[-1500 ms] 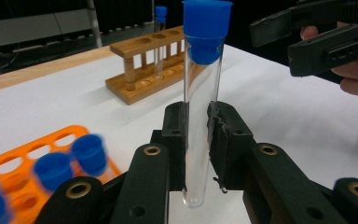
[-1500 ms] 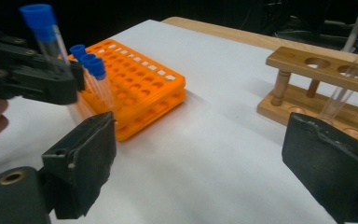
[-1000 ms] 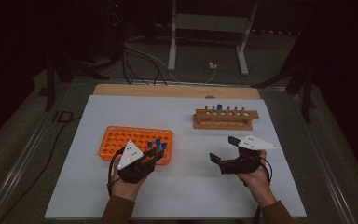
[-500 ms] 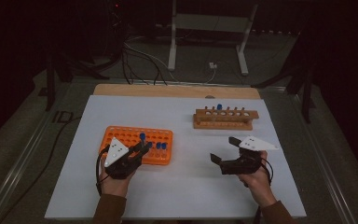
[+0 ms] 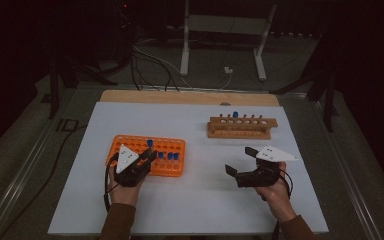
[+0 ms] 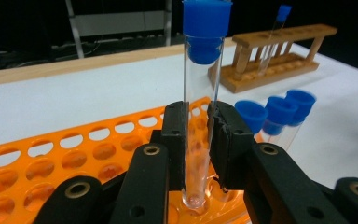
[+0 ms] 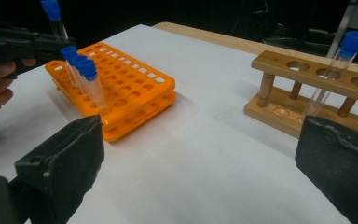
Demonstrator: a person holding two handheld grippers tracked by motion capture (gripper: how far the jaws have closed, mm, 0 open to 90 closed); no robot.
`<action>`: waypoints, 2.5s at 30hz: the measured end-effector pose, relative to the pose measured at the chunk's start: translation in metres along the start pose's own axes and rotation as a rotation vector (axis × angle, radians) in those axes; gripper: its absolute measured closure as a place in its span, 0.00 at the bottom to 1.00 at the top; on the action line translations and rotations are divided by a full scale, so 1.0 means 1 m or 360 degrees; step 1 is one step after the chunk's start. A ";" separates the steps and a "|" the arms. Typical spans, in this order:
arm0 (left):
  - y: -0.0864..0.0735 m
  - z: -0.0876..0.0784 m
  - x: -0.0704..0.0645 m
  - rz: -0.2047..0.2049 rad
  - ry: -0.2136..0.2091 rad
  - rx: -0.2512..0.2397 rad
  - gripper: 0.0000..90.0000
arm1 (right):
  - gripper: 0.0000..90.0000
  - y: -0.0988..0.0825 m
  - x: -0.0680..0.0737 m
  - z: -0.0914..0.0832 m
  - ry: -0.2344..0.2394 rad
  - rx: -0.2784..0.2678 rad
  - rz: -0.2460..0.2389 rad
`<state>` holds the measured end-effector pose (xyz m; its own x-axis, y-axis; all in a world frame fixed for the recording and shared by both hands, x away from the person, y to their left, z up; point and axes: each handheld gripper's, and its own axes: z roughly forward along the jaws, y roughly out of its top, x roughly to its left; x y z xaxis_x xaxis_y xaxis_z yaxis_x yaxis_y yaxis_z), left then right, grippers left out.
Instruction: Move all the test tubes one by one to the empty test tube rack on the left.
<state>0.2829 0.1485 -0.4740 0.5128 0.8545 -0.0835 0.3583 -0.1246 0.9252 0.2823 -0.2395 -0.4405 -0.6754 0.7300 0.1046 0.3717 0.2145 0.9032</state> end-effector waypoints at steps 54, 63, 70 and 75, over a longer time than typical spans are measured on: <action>-0.011 0.010 -0.006 0.0162 0.0021 0.0330 0.86 | 0.02 -0.003 0.002 0.004 0.0044 0.0038 -0.0020; -0.009 0.003 0.001 0.0031 0.0019 0.0283 0.67 | 0.02 0.000 -0.002 0.003 0.0019 0.0019 -0.0007; -0.005 -0.008 0.004 -0.0027 -0.0055 0.0181 0.47 | 0.02 0.010 -0.009 0.005 -0.0025 0.0010 -0.0009; -0.003 -0.012 0.001 -0.0021 -0.0069 0.0127 0.29 | 0.02 0.019 -0.017 0.013 -0.0068 0.0021 -0.0012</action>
<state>0.2727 0.1563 -0.4725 0.5403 0.8338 -0.1131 0.4253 -0.1546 0.8918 0.3089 -0.2390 -0.4304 -0.6504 0.7554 0.0796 0.3753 0.2285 0.8983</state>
